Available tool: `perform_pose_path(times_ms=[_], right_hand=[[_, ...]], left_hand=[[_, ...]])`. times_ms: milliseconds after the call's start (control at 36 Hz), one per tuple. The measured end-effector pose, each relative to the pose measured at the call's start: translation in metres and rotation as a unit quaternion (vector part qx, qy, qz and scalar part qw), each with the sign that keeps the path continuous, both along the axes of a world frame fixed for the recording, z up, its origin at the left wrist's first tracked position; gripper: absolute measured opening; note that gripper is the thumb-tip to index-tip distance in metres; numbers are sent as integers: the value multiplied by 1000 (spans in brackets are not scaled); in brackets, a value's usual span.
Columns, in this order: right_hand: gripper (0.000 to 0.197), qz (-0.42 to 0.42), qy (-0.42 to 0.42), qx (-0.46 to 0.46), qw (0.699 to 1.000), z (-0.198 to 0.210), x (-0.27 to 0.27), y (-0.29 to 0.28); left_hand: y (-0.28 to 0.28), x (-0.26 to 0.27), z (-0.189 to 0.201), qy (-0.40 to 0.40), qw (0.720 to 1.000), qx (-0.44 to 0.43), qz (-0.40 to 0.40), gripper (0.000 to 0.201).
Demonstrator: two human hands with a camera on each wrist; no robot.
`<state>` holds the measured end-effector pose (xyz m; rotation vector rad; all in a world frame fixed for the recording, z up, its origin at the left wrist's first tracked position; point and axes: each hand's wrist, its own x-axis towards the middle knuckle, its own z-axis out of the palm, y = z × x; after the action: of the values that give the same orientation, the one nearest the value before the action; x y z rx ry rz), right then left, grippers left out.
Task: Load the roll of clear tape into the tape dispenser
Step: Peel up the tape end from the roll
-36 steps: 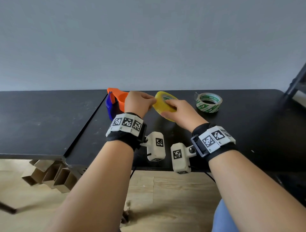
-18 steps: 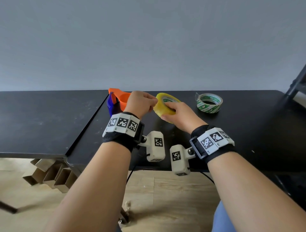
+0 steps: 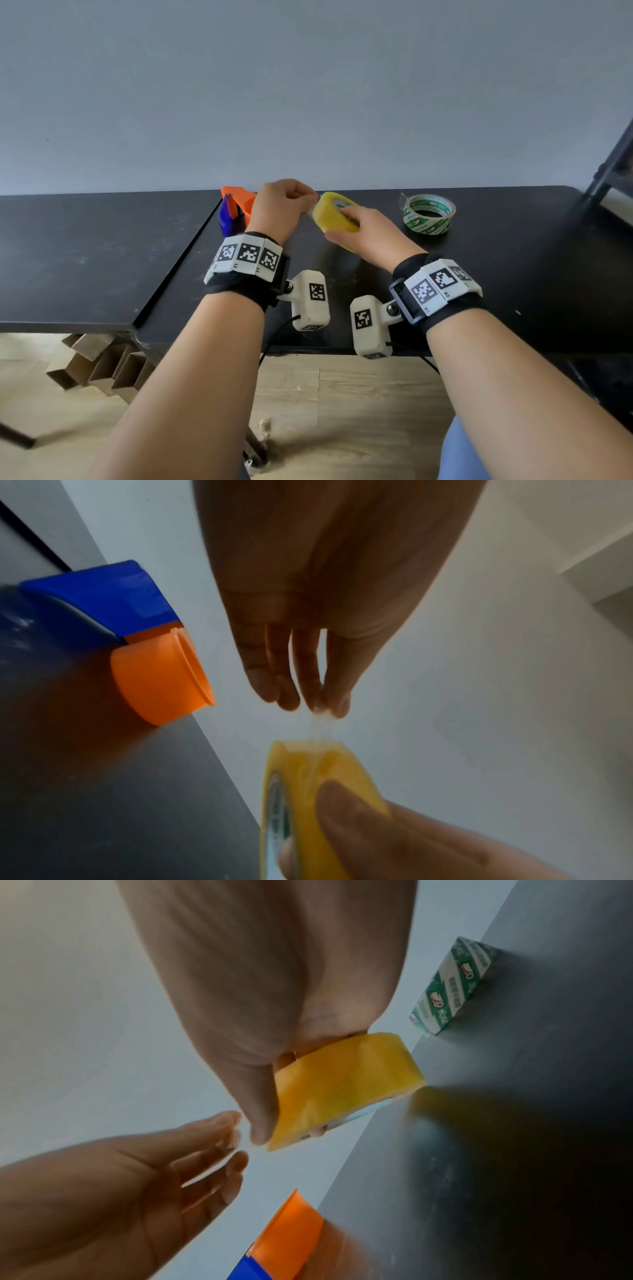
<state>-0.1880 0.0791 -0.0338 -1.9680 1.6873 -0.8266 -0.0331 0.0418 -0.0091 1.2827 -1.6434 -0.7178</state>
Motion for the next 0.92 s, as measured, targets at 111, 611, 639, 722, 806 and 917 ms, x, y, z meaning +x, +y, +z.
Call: perform_pose_path(times_ms=[111,611,639,722,806,917], right_hand=[[47,-7,-3,9,1000,-7,-1,-4],[27,12,-20,0,1000,-9,3,-2],[31,15,-22,1,1000,-9,3,-2],[37,21,-29,5,999,-7,3,-1],[37,21,-24,6,999,-7,2,-1],[38,22,-19,5,1000,-5,1,-2]], left_hand=[[-4,3,0,36,999,14,17,8],[-4,-5,1,112,992,64,8,18],[-4,-5,1,112,992,65,5,18],[-4,-4,3,107,992,66,-5,20],[-4,-4,5,112,991,70,-20,20],[-1,-4,9,128,988,70,-47,20]])
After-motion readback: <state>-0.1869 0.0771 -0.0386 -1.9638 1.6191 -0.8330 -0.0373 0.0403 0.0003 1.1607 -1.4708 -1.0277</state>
